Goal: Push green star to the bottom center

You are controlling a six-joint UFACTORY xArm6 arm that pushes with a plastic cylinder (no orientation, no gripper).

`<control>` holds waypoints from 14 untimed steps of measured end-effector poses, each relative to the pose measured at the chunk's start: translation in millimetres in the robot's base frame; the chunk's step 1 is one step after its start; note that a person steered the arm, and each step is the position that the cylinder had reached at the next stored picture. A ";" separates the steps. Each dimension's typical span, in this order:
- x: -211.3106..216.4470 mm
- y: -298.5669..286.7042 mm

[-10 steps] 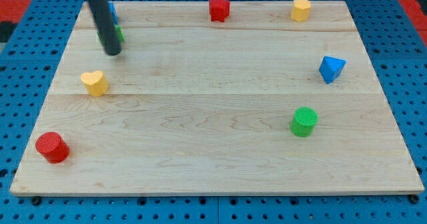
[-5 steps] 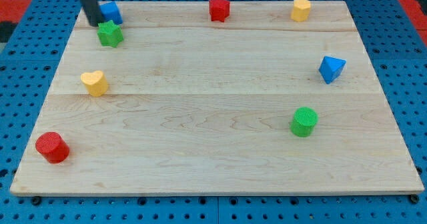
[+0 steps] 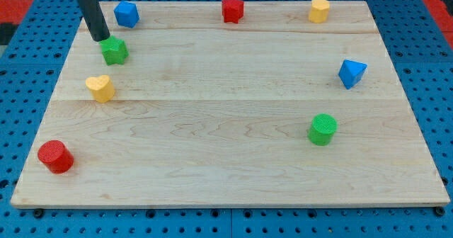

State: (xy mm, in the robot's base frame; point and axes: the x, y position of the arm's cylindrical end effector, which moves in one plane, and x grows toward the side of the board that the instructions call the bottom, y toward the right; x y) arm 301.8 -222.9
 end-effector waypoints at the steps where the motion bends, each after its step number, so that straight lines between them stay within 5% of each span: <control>1: 11.0 45.9; 2: 34.0 50.3; 4: 38.0 -31.6; 9: 124.8 176.0; 11: 98.9 143.6; 14: 187.0 124.1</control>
State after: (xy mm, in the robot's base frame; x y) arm 488.8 -98.8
